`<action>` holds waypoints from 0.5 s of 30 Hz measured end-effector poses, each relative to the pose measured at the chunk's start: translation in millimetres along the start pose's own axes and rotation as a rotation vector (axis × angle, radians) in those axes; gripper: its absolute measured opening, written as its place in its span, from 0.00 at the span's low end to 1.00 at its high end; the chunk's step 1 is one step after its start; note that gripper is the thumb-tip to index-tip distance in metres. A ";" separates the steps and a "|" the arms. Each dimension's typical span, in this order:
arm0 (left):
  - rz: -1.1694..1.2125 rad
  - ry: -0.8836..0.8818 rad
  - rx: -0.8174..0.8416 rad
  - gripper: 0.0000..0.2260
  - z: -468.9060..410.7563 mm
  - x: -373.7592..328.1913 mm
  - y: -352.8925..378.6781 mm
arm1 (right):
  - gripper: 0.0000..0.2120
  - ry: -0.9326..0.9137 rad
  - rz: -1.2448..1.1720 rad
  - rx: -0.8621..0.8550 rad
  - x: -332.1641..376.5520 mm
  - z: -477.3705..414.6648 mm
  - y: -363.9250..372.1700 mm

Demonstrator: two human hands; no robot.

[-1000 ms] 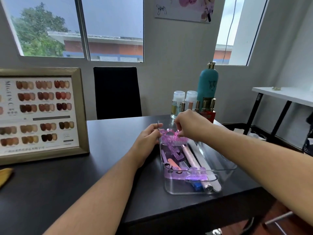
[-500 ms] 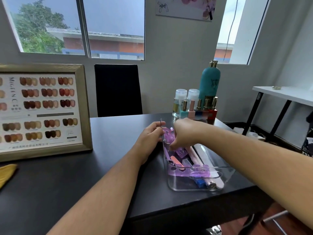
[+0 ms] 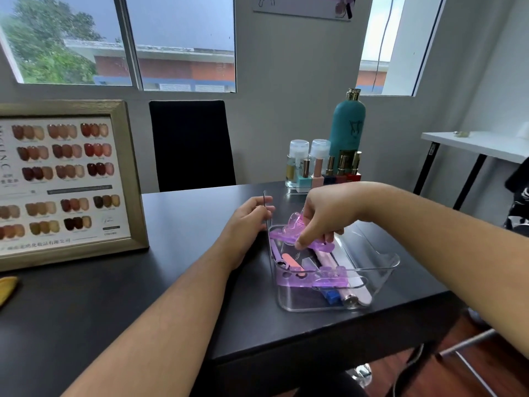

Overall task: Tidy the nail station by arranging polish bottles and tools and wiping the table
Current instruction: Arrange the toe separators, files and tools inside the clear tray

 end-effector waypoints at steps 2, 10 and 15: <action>0.002 -0.003 -0.003 0.15 0.5 -0.3 -0.1 | 0.14 -0.034 0.089 -0.066 1.4 -4.4 1.9; 0.049 -0.003 -0.002 0.15 0.7 -0.9 -0.1 | 0.14 -0.136 0.072 -0.156 -4.8 -8.9 -2.7; 0.050 -0.005 0.011 0.15 0.3 -0.4 0.6 | 0.15 -0.055 0.082 -0.156 -13.4 0.1 -10.4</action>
Point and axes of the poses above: each hand's wrist, its own z-axis away from the middle knuckle, its own y-axis out of the palm, x = y × z, the point moved 5 cm from there along -z, towards the middle knuckle, and after that the axes turned 1 degree about z, right-handed, at the moved point
